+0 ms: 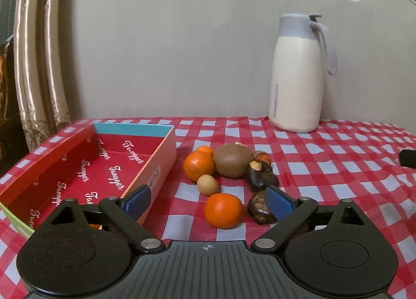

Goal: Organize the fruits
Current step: 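Move the left gripper back over the remaining fruit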

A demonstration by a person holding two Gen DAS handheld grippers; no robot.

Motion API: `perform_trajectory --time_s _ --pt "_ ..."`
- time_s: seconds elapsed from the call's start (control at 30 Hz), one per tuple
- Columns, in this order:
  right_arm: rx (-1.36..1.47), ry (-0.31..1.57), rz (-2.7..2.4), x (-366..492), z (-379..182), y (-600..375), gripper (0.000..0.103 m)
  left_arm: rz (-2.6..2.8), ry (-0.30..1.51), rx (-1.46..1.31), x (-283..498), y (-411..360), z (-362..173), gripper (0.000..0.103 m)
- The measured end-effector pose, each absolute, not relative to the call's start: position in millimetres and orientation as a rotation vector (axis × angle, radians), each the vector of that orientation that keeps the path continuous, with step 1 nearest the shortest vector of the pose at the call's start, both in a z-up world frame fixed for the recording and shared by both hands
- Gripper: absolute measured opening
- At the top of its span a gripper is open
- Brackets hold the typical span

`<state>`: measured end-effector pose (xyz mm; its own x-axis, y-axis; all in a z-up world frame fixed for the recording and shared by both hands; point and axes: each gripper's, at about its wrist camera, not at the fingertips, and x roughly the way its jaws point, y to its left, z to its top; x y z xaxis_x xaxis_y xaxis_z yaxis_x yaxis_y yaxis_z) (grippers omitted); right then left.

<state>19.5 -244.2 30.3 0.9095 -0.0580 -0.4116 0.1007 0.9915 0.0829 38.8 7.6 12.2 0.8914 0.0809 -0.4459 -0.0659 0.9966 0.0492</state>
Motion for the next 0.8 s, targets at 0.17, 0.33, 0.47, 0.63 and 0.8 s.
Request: perform_trajectory --time_s 0.17,0.33,0.47,0.63,0.8 --pt "0.116 0.425 -0.103 21.5 28.0 -252.0 0.084 0.068 0.514 0.036 50.5 6.6 5.6 0.077" --pt "0.115 0.430 -0.109 24.7 27.0 -251.7 0.084 0.066 0.527 0.044 55.0 5.0 1.6 0.077" --pt "0.112 0.434 -0.114 25.7 26.1 -251.2 0.084 0.065 0.533 0.047 57.3 4.8 0.1 0.076" --pt "0.117 0.436 -0.123 26.4 25.4 -254.7 0.084 0.064 0.538 0.041 59.3 5.0 -0.7 0.073" --pt "0.115 0.438 -0.130 26.4 24.7 -254.4 0.084 0.062 0.538 0.035 60.0 5.4 -0.9 0.073"
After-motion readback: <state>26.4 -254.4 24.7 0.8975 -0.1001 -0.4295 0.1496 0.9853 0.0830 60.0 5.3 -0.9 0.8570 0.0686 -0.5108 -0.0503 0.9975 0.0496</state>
